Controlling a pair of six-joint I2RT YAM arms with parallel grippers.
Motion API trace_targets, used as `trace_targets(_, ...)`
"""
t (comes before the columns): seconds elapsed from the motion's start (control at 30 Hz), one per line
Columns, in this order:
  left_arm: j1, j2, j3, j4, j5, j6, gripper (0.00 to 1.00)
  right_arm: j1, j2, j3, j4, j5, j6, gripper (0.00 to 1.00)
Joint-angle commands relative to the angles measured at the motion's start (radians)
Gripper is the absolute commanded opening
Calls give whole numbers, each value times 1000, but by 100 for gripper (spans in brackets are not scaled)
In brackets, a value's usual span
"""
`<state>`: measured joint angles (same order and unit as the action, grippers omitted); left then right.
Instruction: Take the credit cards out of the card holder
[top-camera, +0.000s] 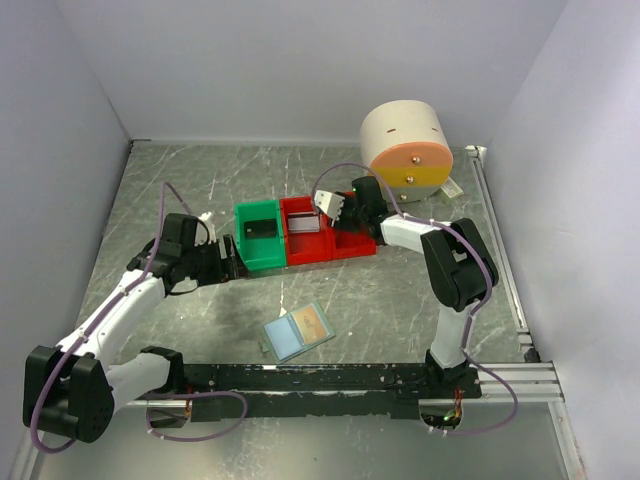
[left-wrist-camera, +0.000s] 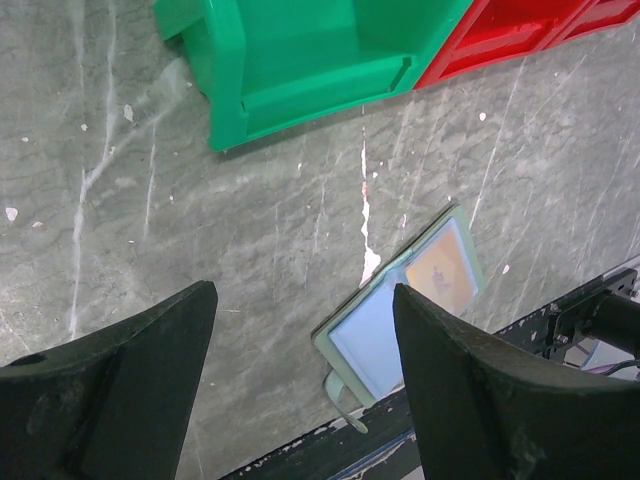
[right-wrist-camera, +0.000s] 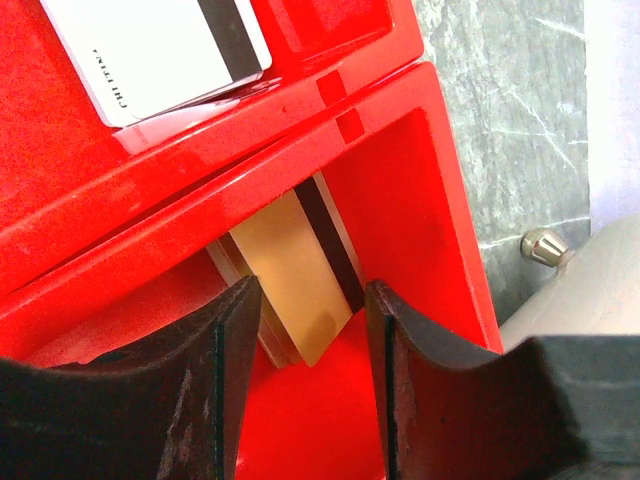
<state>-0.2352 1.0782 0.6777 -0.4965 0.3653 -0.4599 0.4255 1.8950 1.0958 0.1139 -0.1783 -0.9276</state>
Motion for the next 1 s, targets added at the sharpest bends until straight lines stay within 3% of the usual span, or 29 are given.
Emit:
trace_targets(0.0, 10, -5, 23, 21, 29, 12, 82, -8, -4, 24, -37, -19, 10, 47)
trace_targets(0.23, 10, -9, 22, 22, 42, 12, 83, -10, -28, 16, -26, -8, 22, 47)
trace_targets(0.4, 10, -3, 21, 28, 60, 16, 83, -10, -105, 11, 60, 51, 174, 49)
trace_targets(0.5, 10, -5, 17, 36, 72, 5, 84, -10, -214, -5, 84, 75, 398, 50)
trace_targets(0.6, 10, -18, -2, 47, 125, -29, 83, -10, -378, -75, 97, 73, 808, 57)
trace_targets(0.73, 3, -63, -89, 136, 261, -146, 72, -14, -504, -173, -22, -76, 1273, 59)
trace_targets(0.77, -15, -85, -109, 154, 262, -175, 77, -16, -512, -181, -63, -144, 1320, 59)
trace_targets(0.83, -87, -141, -126, 162, 194, -234, 81, -17, -519, -213, -98, -254, 1399, 57)
trace_targets(0.97, -295, -187, -112, 147, 27, -355, 82, 17, -560, -411, 83, -407, 1655, 52)
